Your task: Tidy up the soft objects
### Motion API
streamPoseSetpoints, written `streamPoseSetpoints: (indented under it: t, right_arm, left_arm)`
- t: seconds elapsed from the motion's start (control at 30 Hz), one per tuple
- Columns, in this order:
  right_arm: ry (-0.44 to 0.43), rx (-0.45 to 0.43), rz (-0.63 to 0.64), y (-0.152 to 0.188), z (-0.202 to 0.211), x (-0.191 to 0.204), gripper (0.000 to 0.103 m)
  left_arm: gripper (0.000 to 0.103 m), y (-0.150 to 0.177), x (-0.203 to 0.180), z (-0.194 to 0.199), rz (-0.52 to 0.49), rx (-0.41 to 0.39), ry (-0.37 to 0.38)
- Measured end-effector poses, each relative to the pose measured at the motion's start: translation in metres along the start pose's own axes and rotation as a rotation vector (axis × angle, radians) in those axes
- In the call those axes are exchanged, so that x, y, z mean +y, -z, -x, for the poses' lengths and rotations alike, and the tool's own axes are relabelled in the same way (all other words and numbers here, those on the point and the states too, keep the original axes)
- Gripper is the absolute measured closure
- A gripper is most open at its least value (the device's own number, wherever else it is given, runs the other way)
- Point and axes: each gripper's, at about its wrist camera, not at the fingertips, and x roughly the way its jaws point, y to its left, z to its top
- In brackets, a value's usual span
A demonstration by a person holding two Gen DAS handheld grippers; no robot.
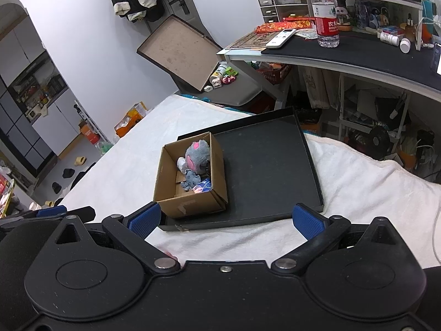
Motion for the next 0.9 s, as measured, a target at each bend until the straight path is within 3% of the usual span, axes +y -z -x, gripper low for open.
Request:
streamPoseSetpoints:
  t: [0.9]
  right_arm:
    - [-0.001, 0.015, 0.049, -0.0047, -0.0032, 0.0042, 0.0]
  left_arm:
    - [0.009, -0.0024, -0.001, -0.001, -0.01, -0.002, 0.0]
